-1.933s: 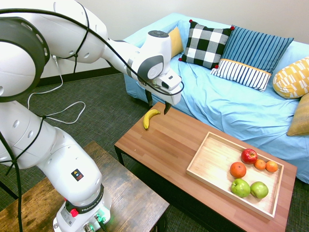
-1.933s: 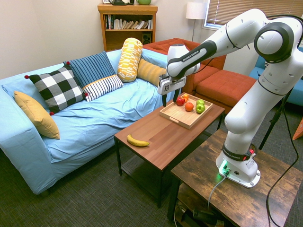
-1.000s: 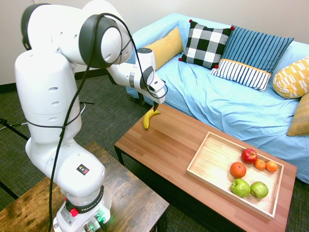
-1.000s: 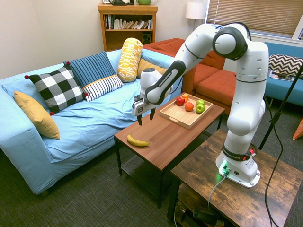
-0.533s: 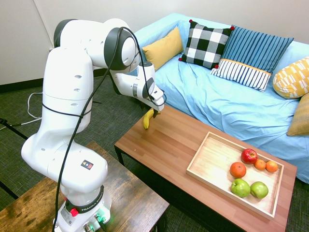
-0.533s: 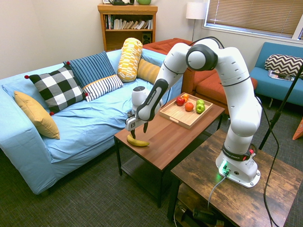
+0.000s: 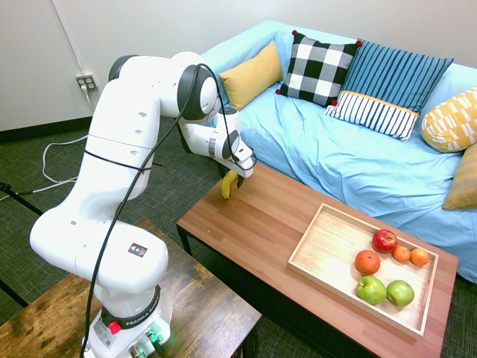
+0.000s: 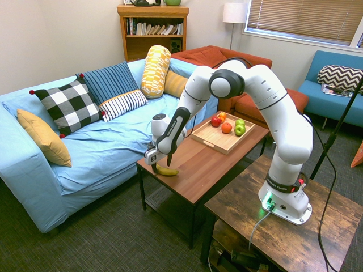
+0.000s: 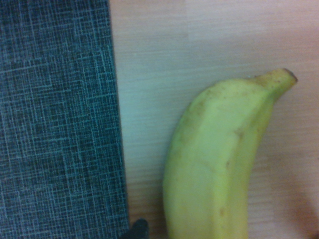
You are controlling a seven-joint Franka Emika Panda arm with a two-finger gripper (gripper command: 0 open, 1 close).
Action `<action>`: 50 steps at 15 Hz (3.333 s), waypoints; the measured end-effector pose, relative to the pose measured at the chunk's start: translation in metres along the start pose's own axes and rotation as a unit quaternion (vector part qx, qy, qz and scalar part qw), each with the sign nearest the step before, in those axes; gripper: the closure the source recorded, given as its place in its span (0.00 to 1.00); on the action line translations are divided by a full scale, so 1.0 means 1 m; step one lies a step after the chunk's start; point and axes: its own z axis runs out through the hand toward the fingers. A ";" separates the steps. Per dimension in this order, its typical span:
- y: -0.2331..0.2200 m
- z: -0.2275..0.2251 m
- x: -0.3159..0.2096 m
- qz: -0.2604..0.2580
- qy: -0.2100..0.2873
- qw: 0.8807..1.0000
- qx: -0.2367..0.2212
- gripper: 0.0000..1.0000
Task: Put banana in the tray
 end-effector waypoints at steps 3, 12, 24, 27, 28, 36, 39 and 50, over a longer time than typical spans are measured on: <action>-0.005 0.001 -0.003 0.003 -0.003 1.000 0.004 1.00; -0.004 0.001 0.004 0.010 -0.012 1.000 0.008 1.00; 0.092 -0.167 0.118 0.058 0.043 0.997 0.030 1.00; 0.177 -0.202 0.190 0.098 0.056 0.993 0.032 1.00; 0.206 -0.203 0.213 0.113 0.058 0.992 0.030 1.00; 0.304 -0.102 0.329 0.194 0.031 0.981 0.007 1.00; 0.307 -0.061 0.347 0.211 0.020 0.977 0.003 1.00; 0.327 -0.003 0.351 0.226 -0.010 0.974 -0.006 0.00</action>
